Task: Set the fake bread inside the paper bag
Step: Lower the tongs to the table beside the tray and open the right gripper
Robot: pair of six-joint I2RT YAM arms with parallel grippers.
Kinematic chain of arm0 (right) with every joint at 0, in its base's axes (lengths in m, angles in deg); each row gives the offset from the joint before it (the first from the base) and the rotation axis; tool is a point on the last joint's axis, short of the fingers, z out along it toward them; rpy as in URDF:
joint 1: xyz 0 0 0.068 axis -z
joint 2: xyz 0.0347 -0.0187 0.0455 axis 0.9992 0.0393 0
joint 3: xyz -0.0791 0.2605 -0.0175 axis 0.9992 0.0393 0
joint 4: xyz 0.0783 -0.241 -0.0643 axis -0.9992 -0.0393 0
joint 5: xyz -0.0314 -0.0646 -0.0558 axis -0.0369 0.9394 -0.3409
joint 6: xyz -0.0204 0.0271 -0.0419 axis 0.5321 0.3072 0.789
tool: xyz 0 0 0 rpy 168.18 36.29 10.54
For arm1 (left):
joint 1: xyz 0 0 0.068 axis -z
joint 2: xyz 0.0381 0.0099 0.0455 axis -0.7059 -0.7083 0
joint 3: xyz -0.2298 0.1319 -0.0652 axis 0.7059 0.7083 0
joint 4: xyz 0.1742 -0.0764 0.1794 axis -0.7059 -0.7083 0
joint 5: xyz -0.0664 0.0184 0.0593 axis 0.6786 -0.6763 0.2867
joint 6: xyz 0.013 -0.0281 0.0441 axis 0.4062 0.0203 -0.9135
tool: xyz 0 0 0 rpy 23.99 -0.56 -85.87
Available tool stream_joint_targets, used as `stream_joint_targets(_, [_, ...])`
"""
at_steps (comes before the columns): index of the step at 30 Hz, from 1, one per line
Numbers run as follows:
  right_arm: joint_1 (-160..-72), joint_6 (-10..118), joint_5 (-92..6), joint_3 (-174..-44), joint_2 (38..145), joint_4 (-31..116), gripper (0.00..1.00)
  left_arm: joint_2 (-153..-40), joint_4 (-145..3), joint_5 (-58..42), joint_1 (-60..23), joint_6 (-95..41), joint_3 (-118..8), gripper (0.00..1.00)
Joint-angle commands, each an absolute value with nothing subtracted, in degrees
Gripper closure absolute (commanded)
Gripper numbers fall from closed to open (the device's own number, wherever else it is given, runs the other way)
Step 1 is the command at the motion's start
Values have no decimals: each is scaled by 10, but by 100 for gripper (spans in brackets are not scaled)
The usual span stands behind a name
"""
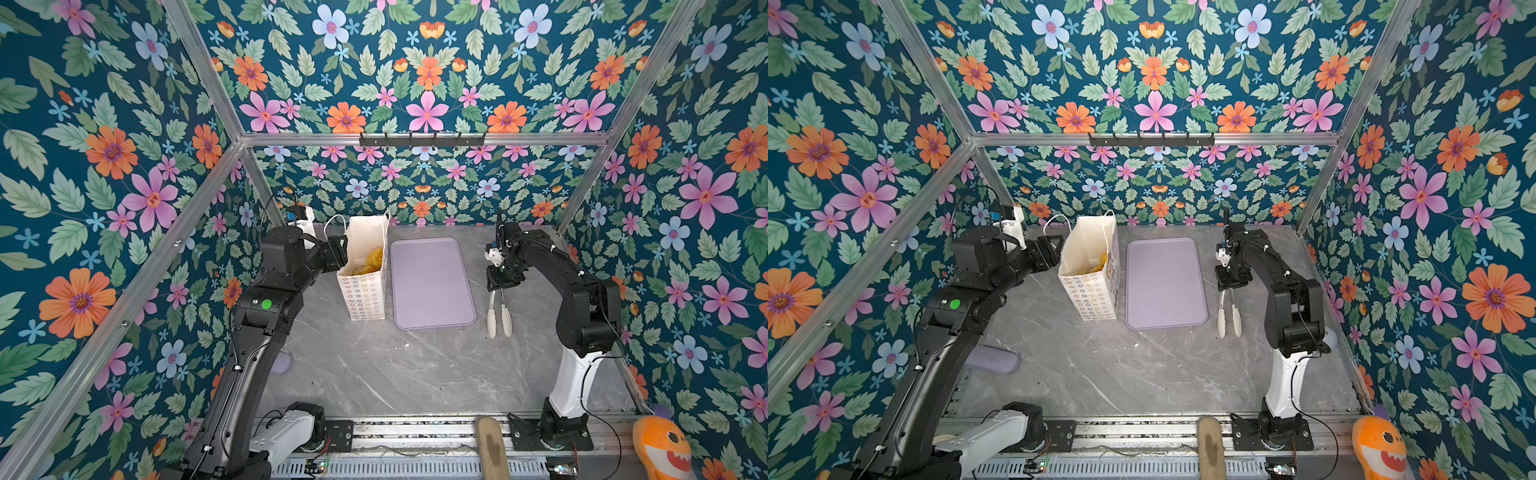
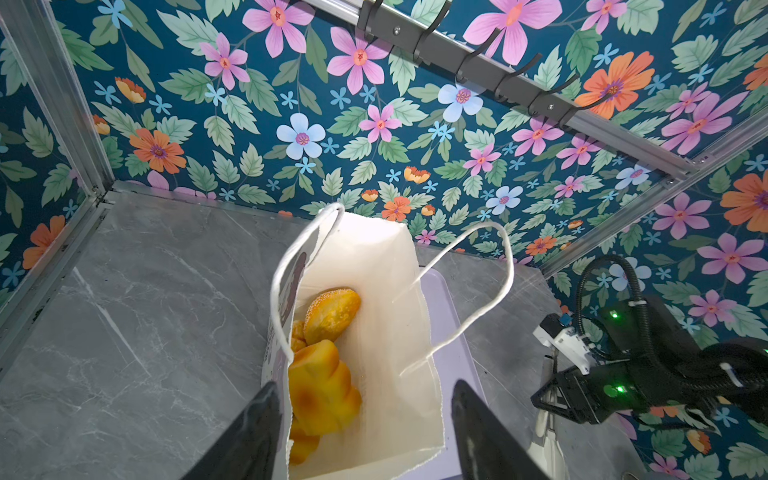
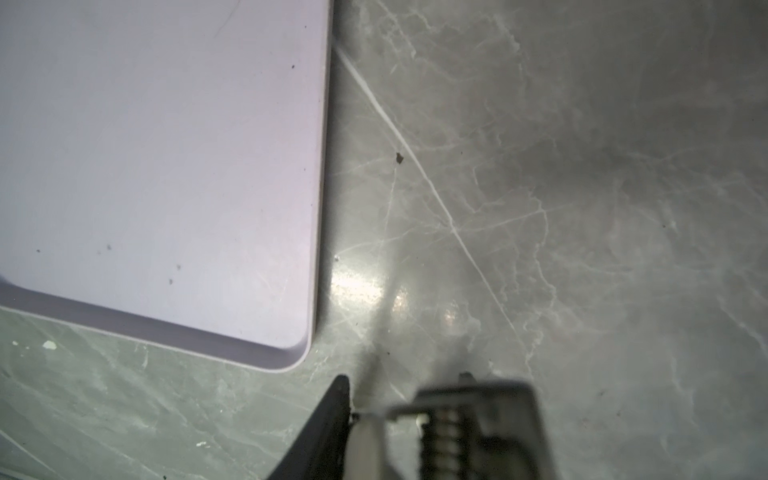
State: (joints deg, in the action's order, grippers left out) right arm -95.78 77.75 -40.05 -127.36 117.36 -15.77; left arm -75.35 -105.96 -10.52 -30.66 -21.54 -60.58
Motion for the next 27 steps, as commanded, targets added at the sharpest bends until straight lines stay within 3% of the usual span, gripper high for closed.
stream_joint_targets(1, [-952,770,-398,-1268,1188,-124,59,-755,-1054,-100,-307,-217,-609,34])
stream_joint_targets(12, [-938,757,-419,-1317,1270,-106,57,-765,-1054,-95,-307,-214,-607,34])
stream_joint_targets(27, [-939,732,-422,-1301,1283,-50,47,-761,-1058,-100,-308,-214,-602,33])
